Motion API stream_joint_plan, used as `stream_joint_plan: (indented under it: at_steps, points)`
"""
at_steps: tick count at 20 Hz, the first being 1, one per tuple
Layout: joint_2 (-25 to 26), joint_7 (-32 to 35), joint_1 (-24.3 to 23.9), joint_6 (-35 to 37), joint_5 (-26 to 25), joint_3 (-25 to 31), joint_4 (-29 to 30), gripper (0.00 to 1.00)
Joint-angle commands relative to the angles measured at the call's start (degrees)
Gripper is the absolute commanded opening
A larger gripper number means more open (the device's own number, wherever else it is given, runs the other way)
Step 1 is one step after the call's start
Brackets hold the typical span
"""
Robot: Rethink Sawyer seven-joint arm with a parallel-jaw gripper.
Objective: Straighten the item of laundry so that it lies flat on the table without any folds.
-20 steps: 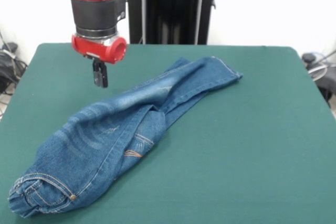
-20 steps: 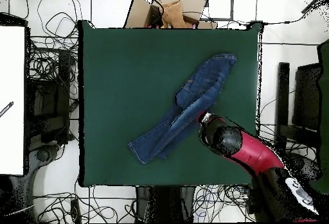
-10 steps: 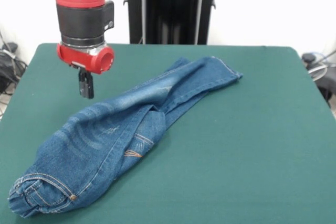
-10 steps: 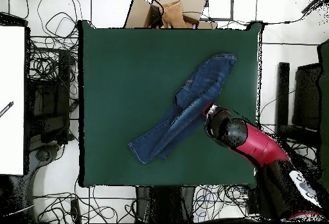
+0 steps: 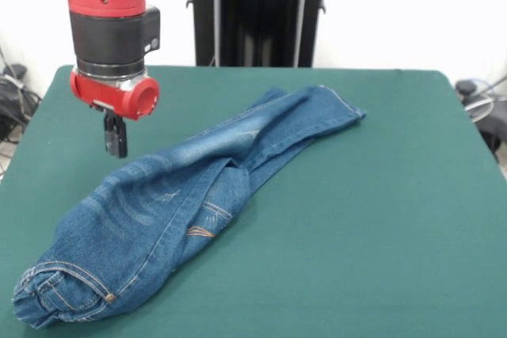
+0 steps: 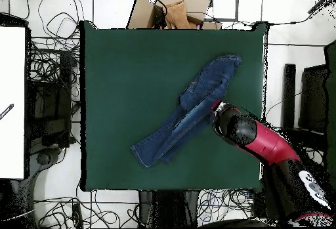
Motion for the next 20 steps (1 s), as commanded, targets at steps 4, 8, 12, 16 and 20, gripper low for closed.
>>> stream_joint_plan:
  at_steps: [4,8,12,16,20]
  points:
    - [1.4,1.7,1.9,5.7,-2.0,3.4,-2.9,0.00]
    - [1.6,1.7,2.4,5.8,-2.2,3.3,-3.3,0.00]
    - [1.8,2.1,3.1,5.7,-2.2,2.8,-3.4,0.00]
    - [1.8,2.2,3.5,5.4,-2.4,2.6,-3.4,0.00]
    - [1.9,2.0,3.9,5.4,-2.4,2.6,-3.5,1.00]
